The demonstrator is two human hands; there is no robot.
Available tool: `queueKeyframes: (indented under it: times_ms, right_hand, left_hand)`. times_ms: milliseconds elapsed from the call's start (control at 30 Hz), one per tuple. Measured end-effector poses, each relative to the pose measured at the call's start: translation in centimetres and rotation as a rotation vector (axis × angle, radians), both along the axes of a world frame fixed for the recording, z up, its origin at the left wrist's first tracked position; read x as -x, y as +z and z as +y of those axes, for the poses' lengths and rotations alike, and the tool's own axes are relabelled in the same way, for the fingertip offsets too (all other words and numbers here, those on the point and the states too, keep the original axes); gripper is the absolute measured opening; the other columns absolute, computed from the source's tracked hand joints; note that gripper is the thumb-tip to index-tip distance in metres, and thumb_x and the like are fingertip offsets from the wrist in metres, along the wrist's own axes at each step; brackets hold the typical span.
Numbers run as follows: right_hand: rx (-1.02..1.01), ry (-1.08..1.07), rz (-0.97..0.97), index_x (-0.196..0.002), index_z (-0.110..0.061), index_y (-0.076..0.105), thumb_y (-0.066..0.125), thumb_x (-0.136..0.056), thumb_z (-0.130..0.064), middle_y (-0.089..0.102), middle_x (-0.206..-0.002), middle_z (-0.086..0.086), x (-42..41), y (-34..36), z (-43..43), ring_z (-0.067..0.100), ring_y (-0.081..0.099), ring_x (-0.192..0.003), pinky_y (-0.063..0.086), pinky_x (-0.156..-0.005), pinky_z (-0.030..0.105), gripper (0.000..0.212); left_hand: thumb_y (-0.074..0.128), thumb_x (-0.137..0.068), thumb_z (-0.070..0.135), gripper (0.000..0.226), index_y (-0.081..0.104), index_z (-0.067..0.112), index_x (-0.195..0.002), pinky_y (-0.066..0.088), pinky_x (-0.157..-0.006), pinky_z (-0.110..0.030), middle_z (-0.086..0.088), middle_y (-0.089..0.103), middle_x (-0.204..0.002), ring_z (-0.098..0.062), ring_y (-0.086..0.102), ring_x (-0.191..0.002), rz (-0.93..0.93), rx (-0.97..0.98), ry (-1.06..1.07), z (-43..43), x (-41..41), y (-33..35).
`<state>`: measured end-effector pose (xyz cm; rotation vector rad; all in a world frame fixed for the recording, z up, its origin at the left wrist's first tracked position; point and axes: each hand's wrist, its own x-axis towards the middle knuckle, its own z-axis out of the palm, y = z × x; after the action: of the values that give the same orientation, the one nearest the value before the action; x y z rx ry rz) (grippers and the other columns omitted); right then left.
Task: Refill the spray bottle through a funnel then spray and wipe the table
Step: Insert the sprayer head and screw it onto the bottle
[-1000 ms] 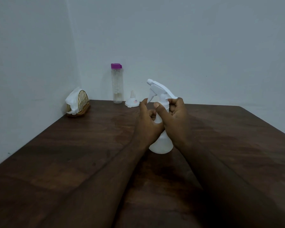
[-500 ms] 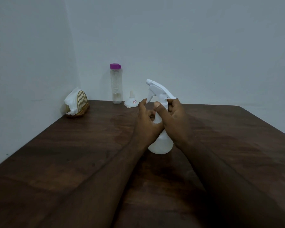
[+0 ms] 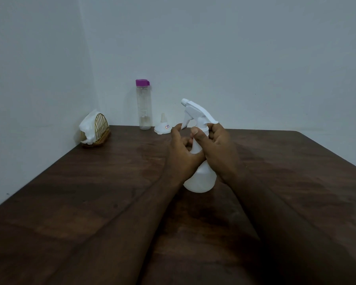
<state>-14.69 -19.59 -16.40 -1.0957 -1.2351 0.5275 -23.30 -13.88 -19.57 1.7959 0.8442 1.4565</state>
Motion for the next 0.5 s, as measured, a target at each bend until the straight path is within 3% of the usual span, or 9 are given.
queueKeyframes:
  times_ms: [100,167,233,367,500]
  right_hand:
    - [-0.001,0.036,-0.035,-0.119,-0.017,0.059,0.059,-0.097,-0.034,0.072,-0.102,0.004,-0.20,0.13,-0.20,0.020,0.070,-0.096,0.057,-0.091,0.045,0.028]
    - [0.021,0.087,-0.033,-0.122,-0.019,0.059,0.054,-0.100,-0.031,0.072,-0.098,0.000,-0.49,0.26,-0.35,0.018,0.071,-0.094,0.057,-0.090,0.042,0.026]
    - [0.043,0.129,-0.034,-0.117,-0.023,0.063,0.053,-0.100,-0.029,0.073,-0.097,-0.003,-0.83,0.25,-0.37,0.018,0.071,-0.096,0.056,-0.091,0.042,0.021]
    - [0.047,0.136,-0.009,-0.105,-0.026,0.065,0.057,-0.099,-0.024,0.075,-0.093,-0.003,-0.80,0.11,-0.32,0.018,0.072,-0.093,0.056,-0.091,0.043,0.010]
    - [0.022,0.078,0.037,-0.111,-0.012,0.064,0.064,-0.094,-0.023,0.074,-0.098,0.008,-0.21,0.05,-0.20,0.025,0.072,-0.094,0.056,-0.091,0.048,0.020]
  left_hand:
    - [0.079,-0.075,0.032,0.092,0.021,0.020,-0.147,0.054,-0.076,-0.023,0.002,0.072,-0.096,-0.004,0.068,-0.087,0.008,0.013,-0.030,-0.15,0.22,0.13]
    - [0.079,-0.075,0.034,0.093,0.021,0.022,-0.147,0.052,-0.073,-0.014,0.003,0.071,-0.099,0.000,0.067,-0.087,0.030,0.000,-0.049,-0.30,0.54,0.43]
    - [0.080,-0.074,0.033,0.086,0.028,0.019,-0.142,0.047,-0.064,-0.005,0.007,0.069,-0.095,0.006,0.066,-0.081,0.045,-0.029,-0.037,-0.44,0.78,0.81]
    - [0.081,-0.072,0.034,0.080,0.034,0.015,-0.134,0.046,-0.060,-0.006,0.008,0.069,-0.089,0.002,0.067,-0.077,0.051,-0.060,0.013,-0.43,0.91,0.95]
    - [0.079,-0.074,0.032,0.080,0.033,0.011,-0.135,0.046,-0.058,-0.008,0.004,0.070,-0.078,-0.002,0.067,-0.072,0.069,-0.057,0.050,-0.42,0.86,0.97]
